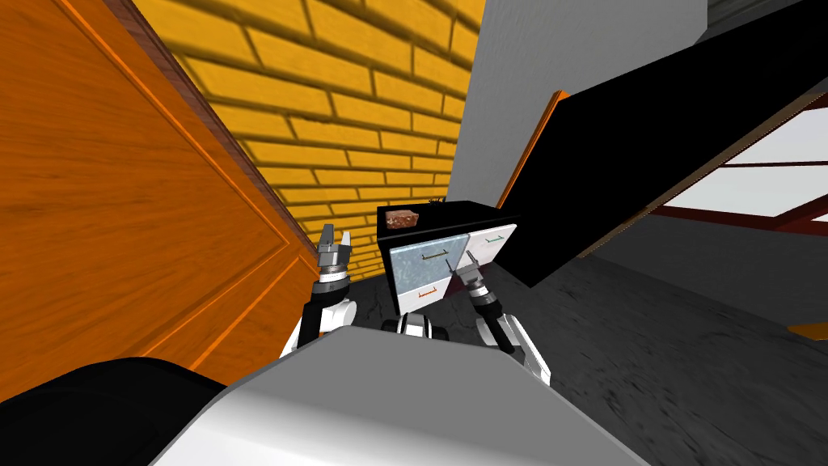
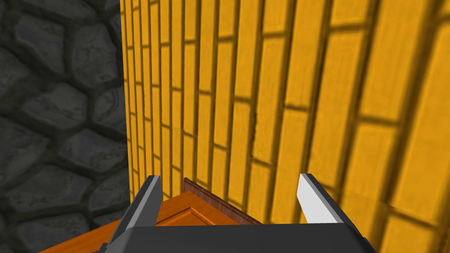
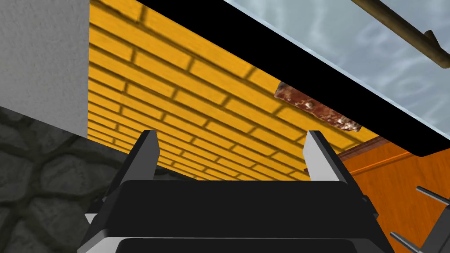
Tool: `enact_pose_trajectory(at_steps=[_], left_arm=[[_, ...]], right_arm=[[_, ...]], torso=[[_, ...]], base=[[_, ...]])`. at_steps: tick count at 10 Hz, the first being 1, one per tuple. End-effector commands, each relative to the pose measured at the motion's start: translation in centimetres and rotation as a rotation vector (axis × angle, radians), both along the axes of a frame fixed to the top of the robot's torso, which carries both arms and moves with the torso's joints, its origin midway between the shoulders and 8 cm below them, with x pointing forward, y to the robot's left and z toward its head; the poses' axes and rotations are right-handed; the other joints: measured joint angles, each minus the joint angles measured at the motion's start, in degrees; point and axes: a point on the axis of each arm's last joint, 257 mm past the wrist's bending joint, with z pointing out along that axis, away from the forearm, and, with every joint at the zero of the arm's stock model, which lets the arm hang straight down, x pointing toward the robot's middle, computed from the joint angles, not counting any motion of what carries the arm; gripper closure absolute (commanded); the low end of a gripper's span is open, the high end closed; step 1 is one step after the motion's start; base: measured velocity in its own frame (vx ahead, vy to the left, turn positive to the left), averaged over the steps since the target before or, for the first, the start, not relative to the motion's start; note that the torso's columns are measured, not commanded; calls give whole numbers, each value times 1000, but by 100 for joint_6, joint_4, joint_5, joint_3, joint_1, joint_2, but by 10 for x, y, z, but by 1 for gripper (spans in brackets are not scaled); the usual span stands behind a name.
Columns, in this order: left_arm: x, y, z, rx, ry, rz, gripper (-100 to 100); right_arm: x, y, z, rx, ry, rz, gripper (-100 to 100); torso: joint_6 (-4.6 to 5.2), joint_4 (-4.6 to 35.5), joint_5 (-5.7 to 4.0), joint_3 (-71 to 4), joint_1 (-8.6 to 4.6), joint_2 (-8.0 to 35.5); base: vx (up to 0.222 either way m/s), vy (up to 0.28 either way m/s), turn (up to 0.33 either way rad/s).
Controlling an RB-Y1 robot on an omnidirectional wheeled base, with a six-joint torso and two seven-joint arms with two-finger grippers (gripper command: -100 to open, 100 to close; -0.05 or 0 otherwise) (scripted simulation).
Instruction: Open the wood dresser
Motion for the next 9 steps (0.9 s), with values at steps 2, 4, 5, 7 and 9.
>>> enact_pose_trajectory(at_steps=[2,4,5,7,9], left_arm=[[0,0,0,0,0,0,0],[0,0,0,0,0,0,0],[0,0,0,0,0,0,0],[0,0,0,0,0,0,0],[0,0,0,0,0,0,0]], right_arm=[[3,4,-10,-116,-27,-33,-100],[6,7,-20,-198,-43,-52,-100],[6,7,-20,-204,-45,-54,-100],[8,10,-30,-287,-63,-73,-100],[10,13,-39,-361,-77,-86,-100]], torso=[[0,0,0,0,0,1],[1,-1,-2,0,-5,-1],[0,0,0,0,-1,0],[1,0,-1,0,0,-1],[1,0,0,1,2,2]], base=[[-3,29,-11],[-2,26,-32],[-2,14,3],[-2,27,-32],[-9,37,-30]])
